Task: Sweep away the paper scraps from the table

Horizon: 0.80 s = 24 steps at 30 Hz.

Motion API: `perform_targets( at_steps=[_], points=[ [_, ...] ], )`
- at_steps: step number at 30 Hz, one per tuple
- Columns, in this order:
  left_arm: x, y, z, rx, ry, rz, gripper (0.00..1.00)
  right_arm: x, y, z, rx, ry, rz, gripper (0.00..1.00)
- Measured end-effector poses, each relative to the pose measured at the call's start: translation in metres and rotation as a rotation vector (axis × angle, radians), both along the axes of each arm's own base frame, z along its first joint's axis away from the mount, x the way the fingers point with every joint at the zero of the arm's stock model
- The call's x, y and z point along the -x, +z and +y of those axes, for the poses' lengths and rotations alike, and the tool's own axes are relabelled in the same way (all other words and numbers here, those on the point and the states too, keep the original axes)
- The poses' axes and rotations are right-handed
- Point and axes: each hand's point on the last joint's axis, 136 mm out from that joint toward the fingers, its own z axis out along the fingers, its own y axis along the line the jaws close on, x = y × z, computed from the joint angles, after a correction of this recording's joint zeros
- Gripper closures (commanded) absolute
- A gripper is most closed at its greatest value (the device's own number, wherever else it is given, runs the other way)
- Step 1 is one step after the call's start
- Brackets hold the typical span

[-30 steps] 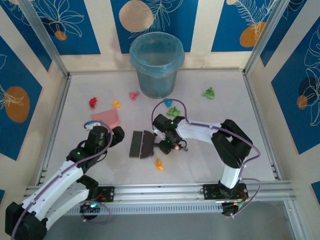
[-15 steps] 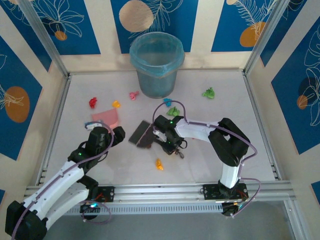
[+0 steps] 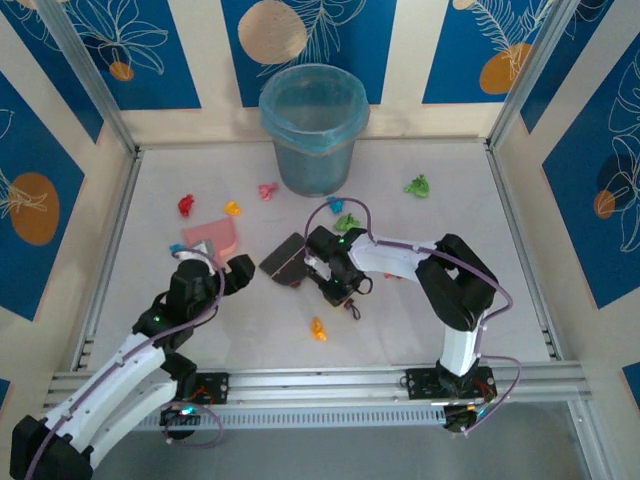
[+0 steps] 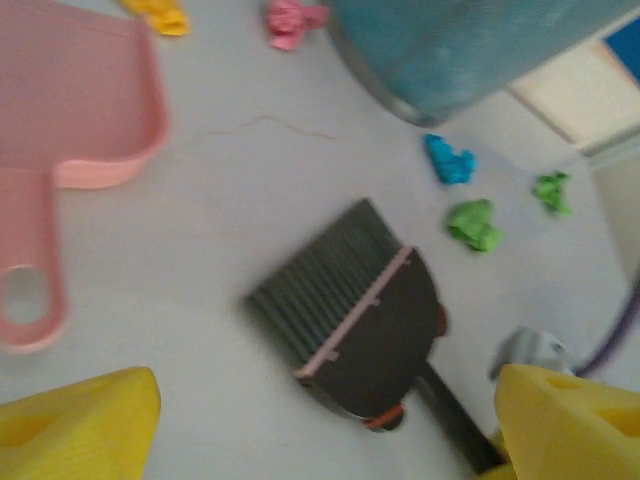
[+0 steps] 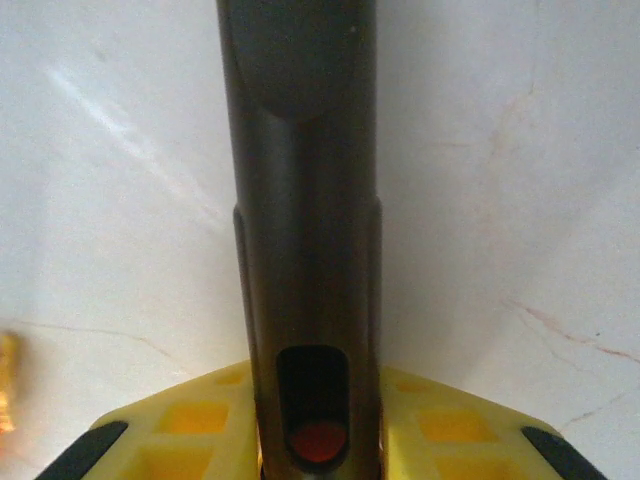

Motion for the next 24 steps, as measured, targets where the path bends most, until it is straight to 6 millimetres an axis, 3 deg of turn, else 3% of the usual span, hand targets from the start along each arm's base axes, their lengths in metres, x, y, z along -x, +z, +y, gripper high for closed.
perform_targets(
  at_steps=[5, 13, 18, 24],
  points=[
    [0.002, 0.02, -0.024, 0.093, -0.111, -0.047, 0.14, -0.003, 0.038, 0.016, -0.156, -0.121, 0.029, 1.0],
    [-0.007, 0.034, -0.053, 0.193, -0.163, 0.076, 0.19, -0.007, 0.108, 0.028, -0.469, -0.343, 0.132, 1.0],
    [-0.017, 0.043, -0.064, 0.249, -0.14, 0.151, 0.21, -0.008, 0.126, 0.029, -0.578, -0.426, 0.184, 1.0],
    [-0.029, 0.036, -0.076, 0.275, -0.105, 0.244, 0.3, -0.005, 0.13, 0.035, -0.605, -0.446, 0.214, 1.0]
  ],
)
